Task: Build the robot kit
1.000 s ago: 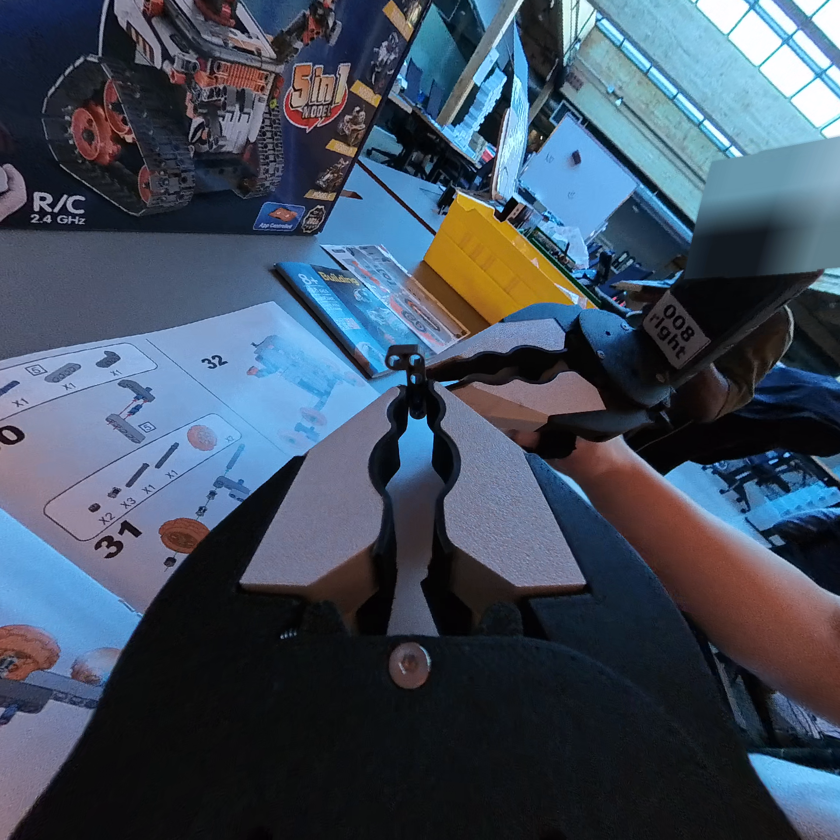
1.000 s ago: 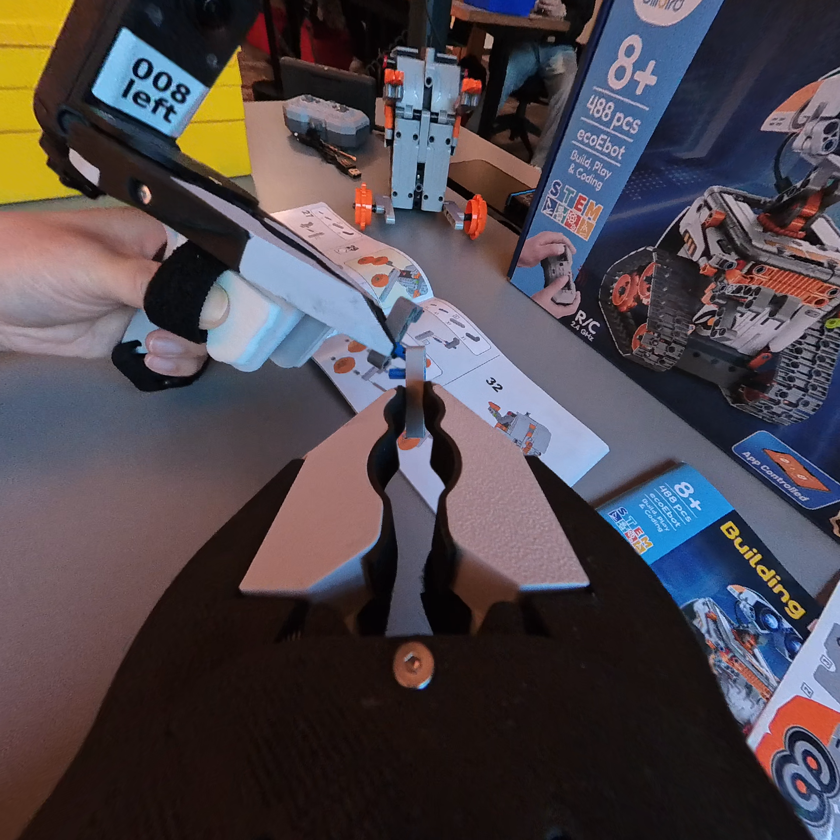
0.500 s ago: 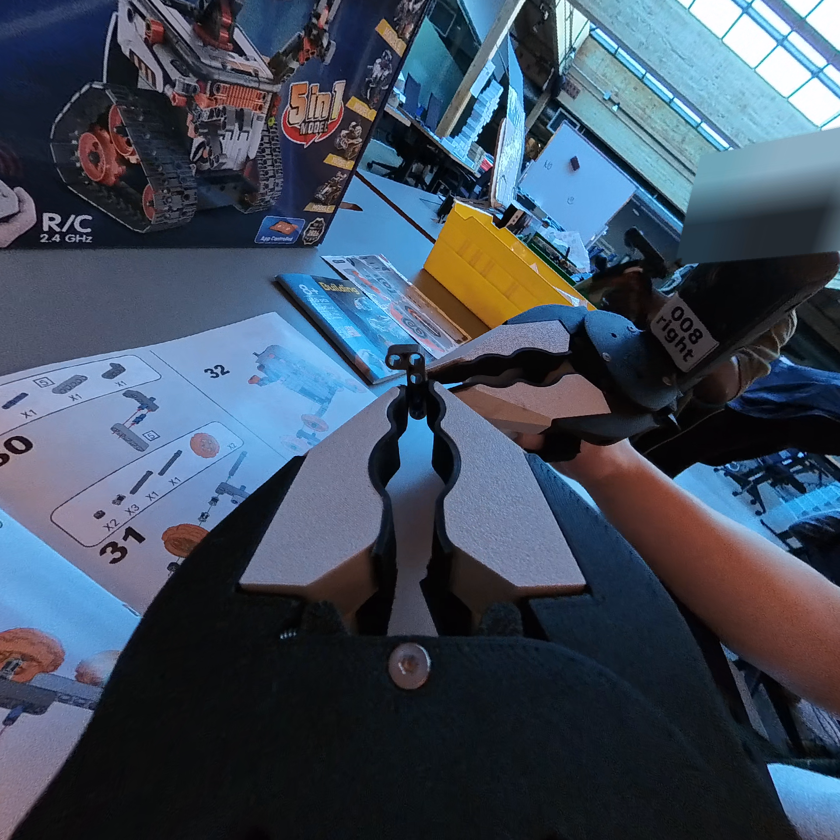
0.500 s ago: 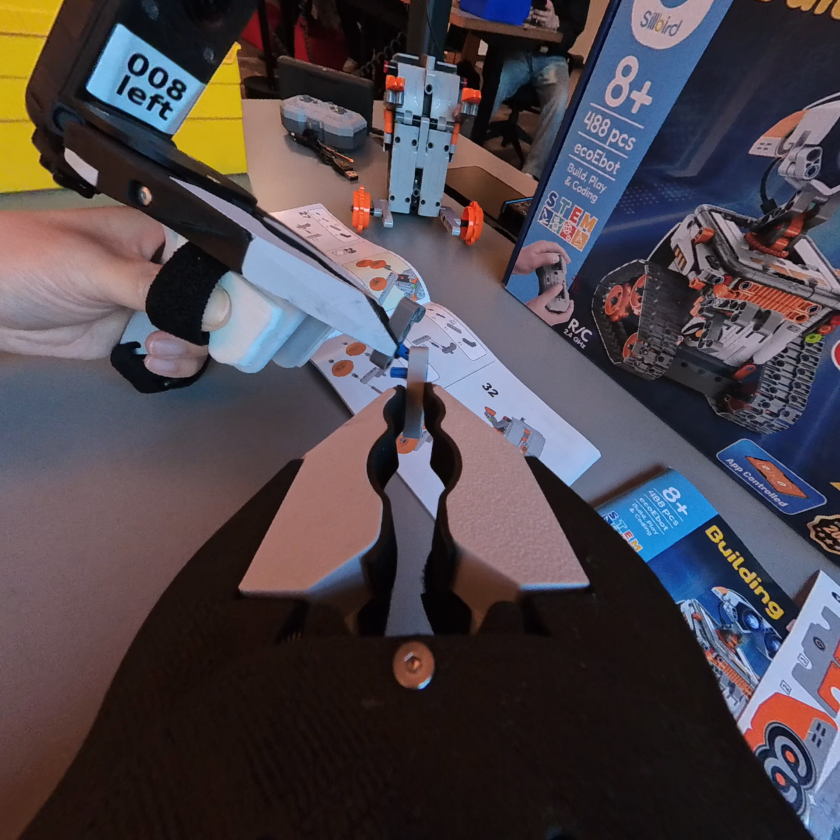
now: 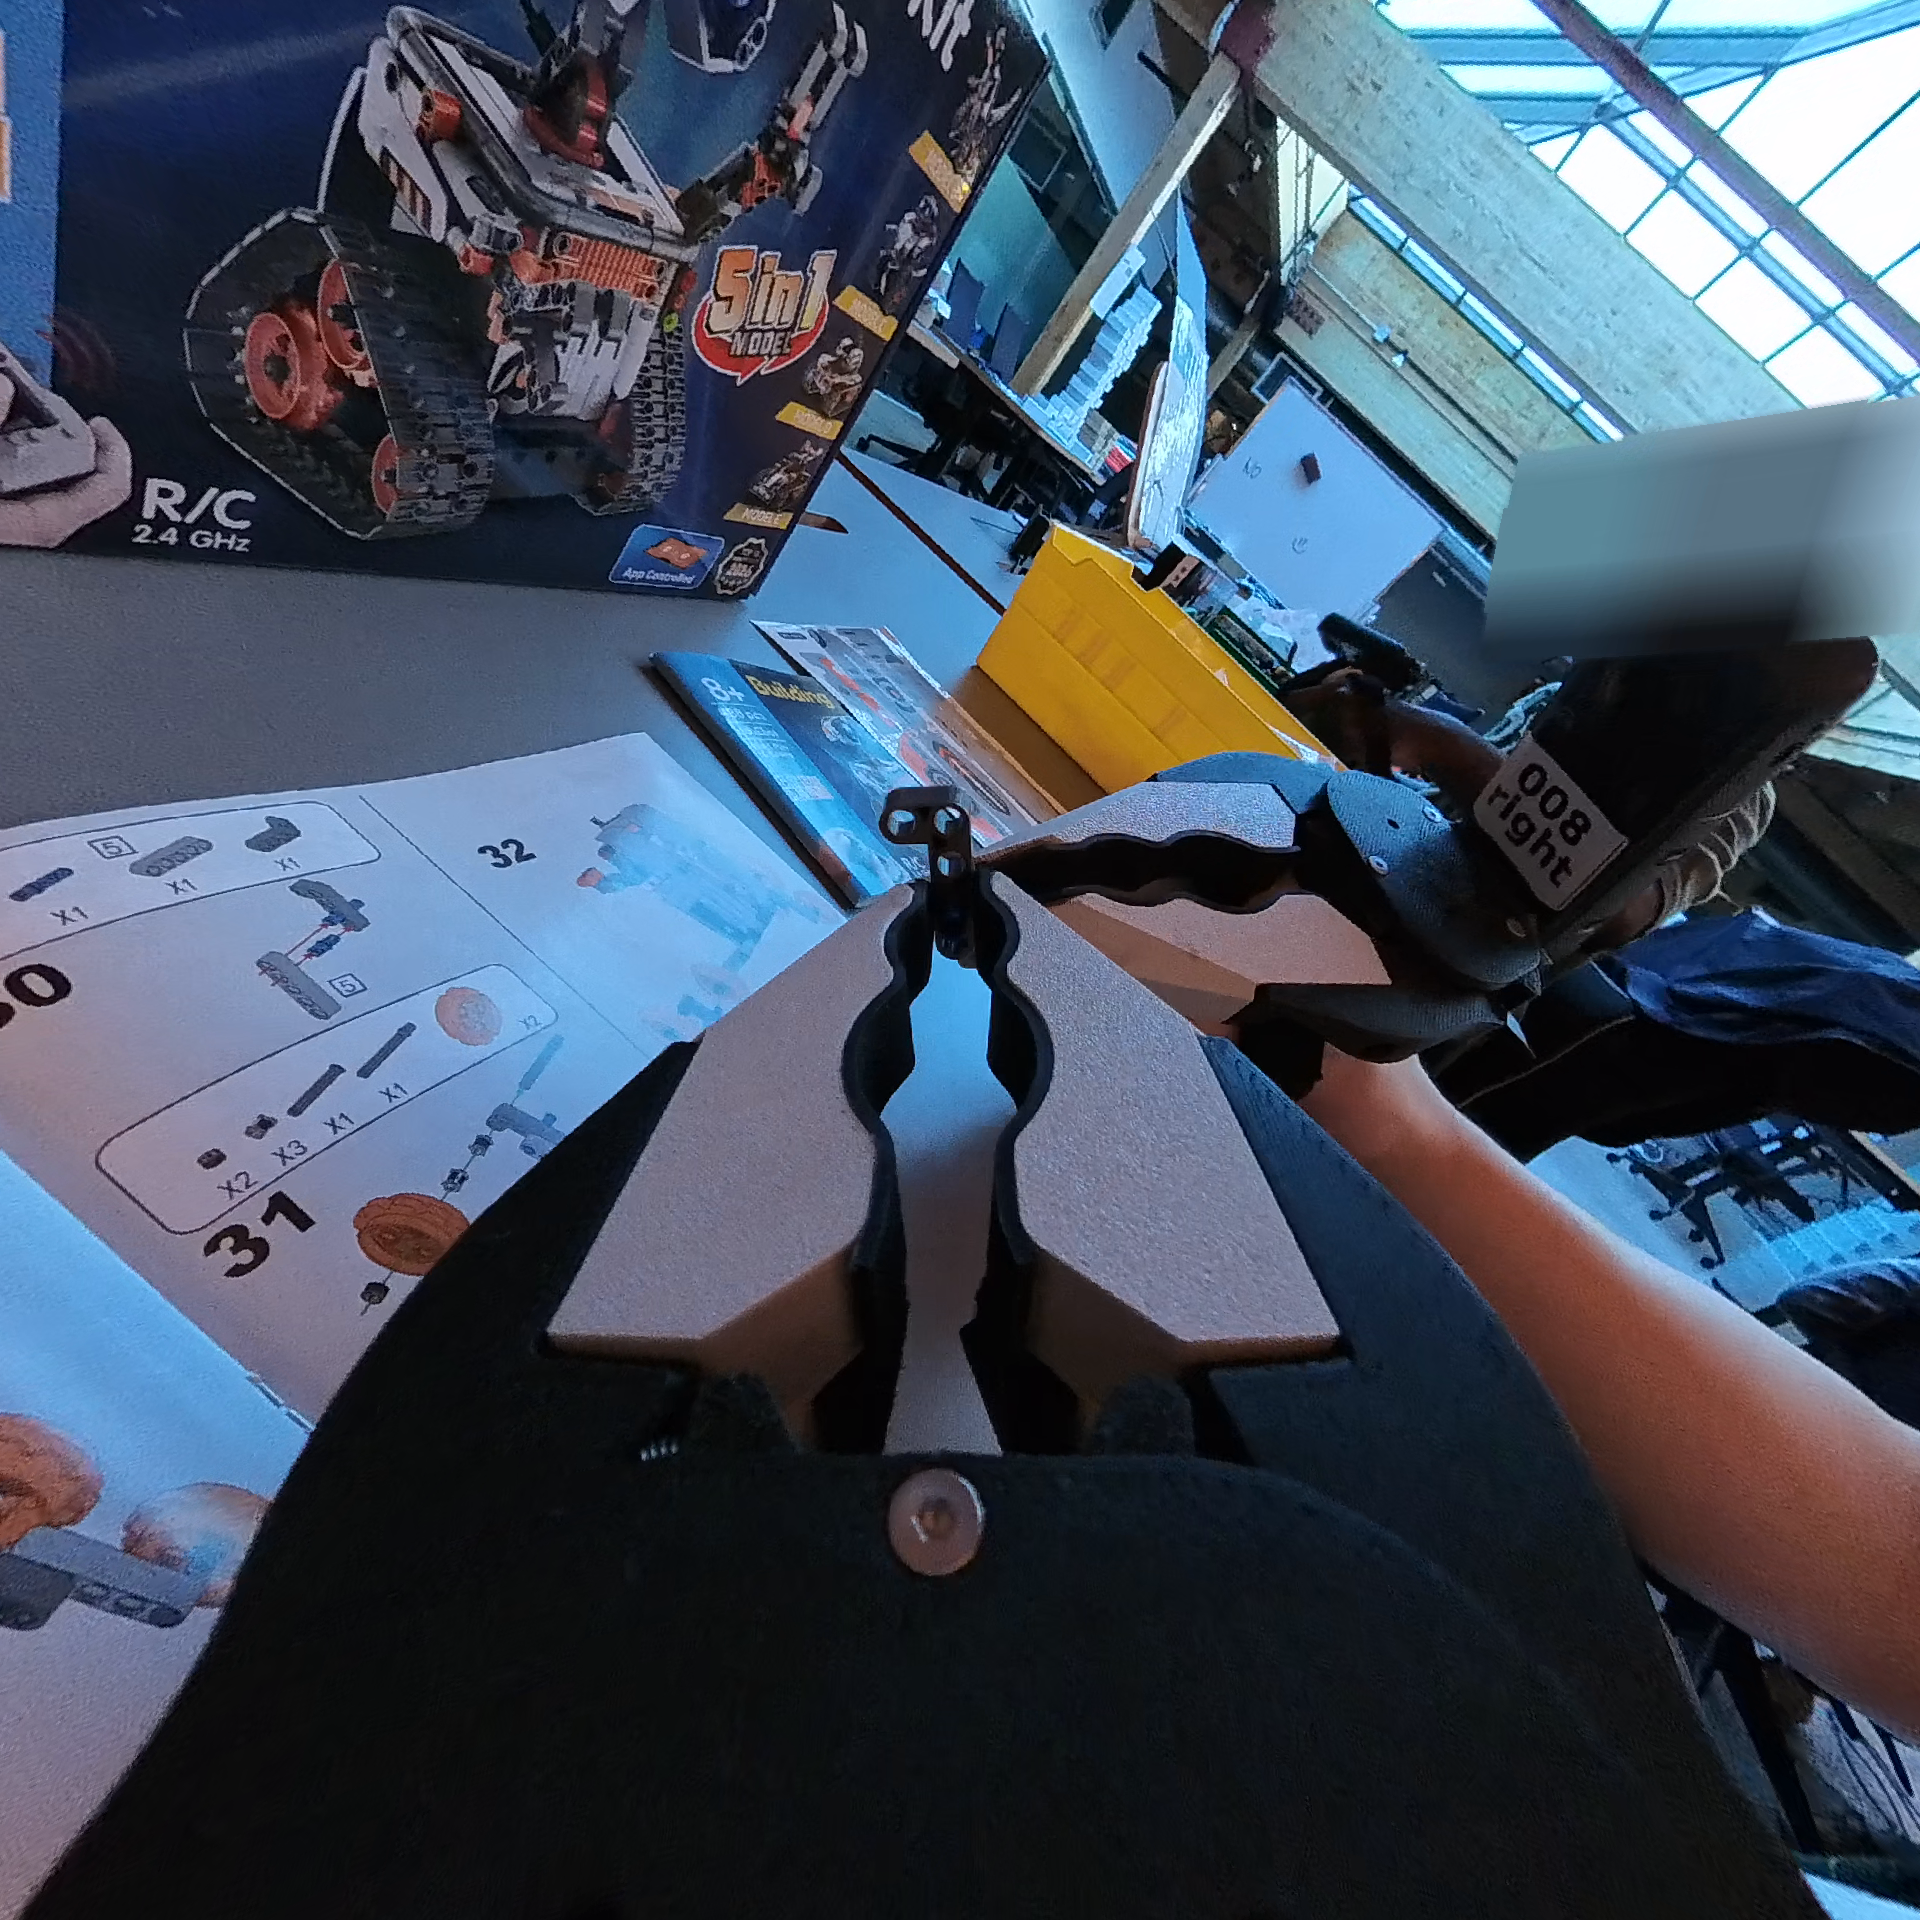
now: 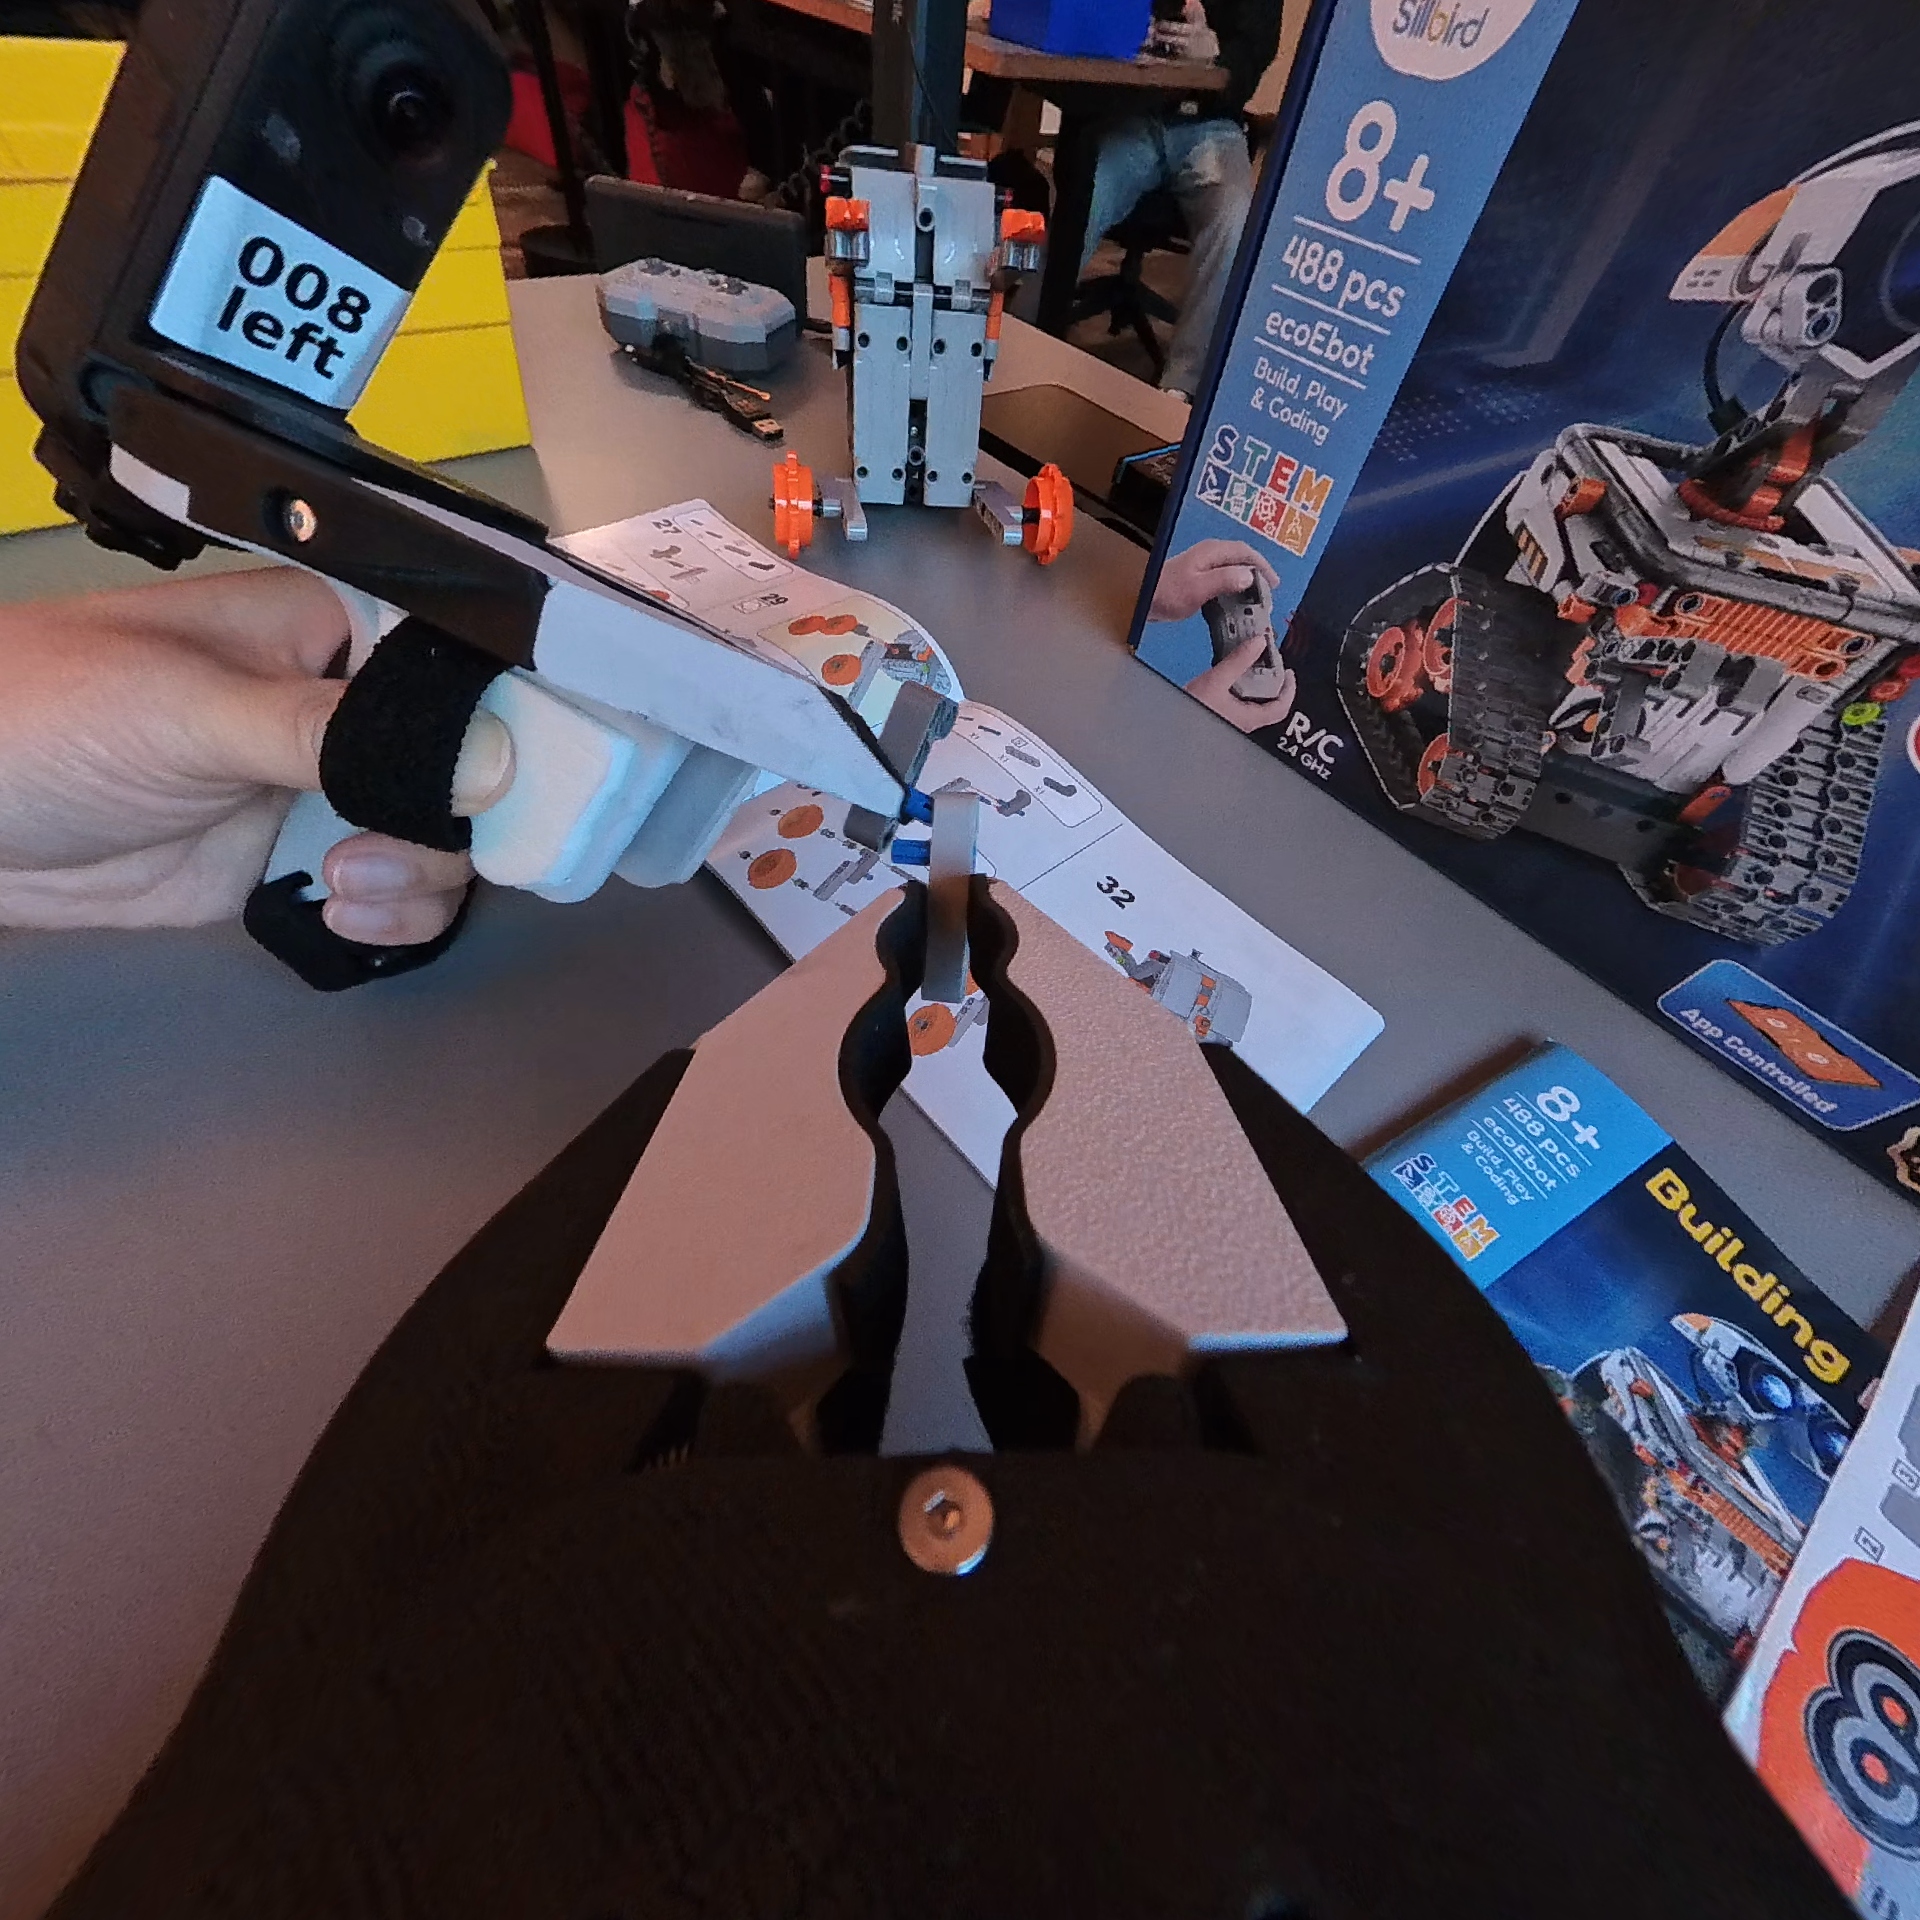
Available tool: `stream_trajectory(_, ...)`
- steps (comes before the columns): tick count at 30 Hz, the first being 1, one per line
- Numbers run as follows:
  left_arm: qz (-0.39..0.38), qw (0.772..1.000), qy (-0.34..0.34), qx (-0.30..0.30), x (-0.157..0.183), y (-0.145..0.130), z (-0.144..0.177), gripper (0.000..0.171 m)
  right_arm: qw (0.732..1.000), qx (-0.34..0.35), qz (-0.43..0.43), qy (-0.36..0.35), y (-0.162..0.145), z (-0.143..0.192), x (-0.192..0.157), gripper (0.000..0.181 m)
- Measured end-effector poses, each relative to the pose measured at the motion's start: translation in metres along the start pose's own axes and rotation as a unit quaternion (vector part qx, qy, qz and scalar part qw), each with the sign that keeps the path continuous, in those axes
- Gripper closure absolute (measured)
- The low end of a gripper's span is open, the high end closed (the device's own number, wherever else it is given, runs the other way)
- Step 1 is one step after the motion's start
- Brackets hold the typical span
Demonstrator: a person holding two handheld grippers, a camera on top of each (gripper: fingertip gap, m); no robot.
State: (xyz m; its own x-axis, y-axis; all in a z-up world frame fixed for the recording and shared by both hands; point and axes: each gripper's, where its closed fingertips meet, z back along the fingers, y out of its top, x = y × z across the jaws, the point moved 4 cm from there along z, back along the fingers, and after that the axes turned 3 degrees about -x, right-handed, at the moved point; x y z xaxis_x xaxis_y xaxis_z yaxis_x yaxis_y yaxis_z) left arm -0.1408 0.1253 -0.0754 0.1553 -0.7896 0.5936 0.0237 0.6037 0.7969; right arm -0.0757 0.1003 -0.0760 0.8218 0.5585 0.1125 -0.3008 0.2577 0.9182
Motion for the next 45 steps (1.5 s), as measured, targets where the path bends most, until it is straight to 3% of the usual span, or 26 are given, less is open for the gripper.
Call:
stream_trajectory(13,0.016,1.000,0.016,0.005,-0.003,-0.002,-0.001,0.167,1.000,-0.006,-0.005,-0.015,-0.003,-0.003,-0.002,0.174)
stream_trajectory(26,0.017,0.999,0.025,0.039,-0.003,0.007,0.000,0.167,0.995,0.019,0.009,-0.100,0.010,-0.002,-0.004,0.175)
stream_trajectory(29,0.030,0.999,0.015,0.035,-0.003,0.005,0.002,0.167,0.995,0.024,0.023,-0.093,0.008,-0.002,-0.007,0.174)
stream_trajectory(45,0.053,0.998,-0.011,0.013,-0.009,0.000,-0.011,0.167,0.993,0.059,-0.068,-0.080,0.010,0.004,0.003,0.176)
